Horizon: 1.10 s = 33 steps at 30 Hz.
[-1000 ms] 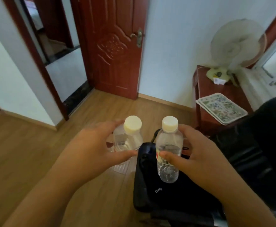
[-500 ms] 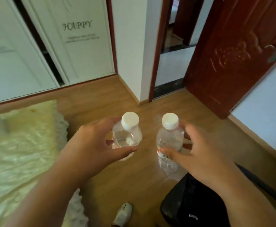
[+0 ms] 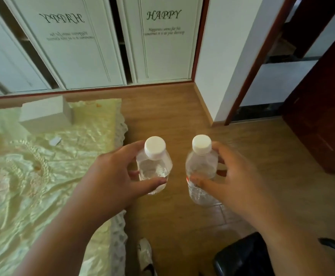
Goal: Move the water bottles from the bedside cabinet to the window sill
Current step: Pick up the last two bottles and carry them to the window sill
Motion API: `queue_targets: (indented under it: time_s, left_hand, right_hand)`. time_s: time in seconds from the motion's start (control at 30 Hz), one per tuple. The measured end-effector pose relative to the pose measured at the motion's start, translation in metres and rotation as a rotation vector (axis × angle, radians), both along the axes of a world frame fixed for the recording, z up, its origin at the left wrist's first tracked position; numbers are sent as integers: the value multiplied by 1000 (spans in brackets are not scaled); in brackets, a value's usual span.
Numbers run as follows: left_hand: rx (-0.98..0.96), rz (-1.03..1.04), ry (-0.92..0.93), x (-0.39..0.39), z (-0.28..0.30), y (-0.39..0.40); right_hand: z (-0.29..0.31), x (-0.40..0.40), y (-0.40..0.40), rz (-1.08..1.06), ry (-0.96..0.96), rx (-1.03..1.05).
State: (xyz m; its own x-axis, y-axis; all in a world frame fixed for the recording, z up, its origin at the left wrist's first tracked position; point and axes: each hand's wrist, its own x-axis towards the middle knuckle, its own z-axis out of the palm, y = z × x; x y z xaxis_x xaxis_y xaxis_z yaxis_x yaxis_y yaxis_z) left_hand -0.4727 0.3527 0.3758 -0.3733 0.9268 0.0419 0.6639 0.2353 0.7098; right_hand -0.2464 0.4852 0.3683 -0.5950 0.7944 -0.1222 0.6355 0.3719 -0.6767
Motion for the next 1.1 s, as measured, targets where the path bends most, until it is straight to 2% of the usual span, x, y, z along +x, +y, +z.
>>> queue_targets:
  time_s: [0.37, 0.6, 0.9, 1.1]
  left_hand:
    - [86, 57, -26, -99, 9, 18]
    - [94, -2, 22, -149, 15, 43]
    - [73, -16, 9, -168, 8, 80]
    - [49, 7, 18, -176, 6, 111]
  right_hand:
    - [19, -108, 30, 21, 23, 71]
    - [20, -153, 41, -6, 18, 97]
    - [21, -172, 76, -26, -8, 96]
    - [16, -188, 127, 15, -3, 94]
